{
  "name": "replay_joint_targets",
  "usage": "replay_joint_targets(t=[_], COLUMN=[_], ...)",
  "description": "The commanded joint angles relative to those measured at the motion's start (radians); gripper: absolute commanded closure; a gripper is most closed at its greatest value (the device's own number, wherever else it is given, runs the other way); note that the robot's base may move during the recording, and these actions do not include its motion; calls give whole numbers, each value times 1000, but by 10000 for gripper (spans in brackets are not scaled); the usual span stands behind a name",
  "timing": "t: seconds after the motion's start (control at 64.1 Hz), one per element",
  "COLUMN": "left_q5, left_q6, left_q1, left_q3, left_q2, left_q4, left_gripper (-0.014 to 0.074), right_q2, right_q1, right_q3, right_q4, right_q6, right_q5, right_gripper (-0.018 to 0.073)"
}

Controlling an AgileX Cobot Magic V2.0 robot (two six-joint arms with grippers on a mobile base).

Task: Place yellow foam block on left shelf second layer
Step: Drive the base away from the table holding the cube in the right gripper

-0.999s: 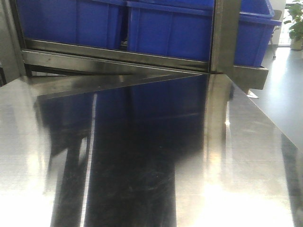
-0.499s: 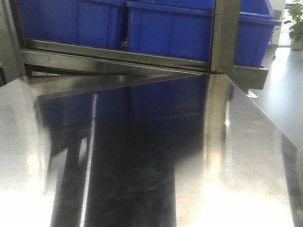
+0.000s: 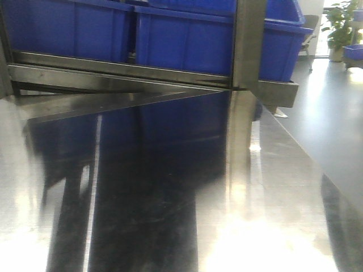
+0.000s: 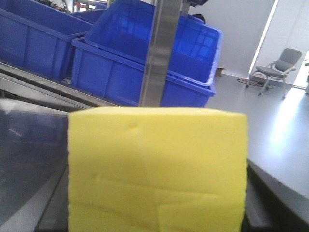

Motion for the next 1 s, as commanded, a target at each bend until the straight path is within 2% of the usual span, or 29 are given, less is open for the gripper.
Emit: replay_joint_targets(t=[0.0, 0.983], left_q5=[-84, -84], left_q6=[-4, -4], left_q1=[-8, -8], left_q3=[28, 28], left_q2=[-15, -15], left_q4=[-3, -3], left_gripper=[460, 460], right_q2=[11, 13], right_q1=[-7, -7], right_q3=[-29, -29], right_q4=[-5, -5], right_q6=[-2, -2], right_q5=[-86, -87], right_gripper=[240, 240])
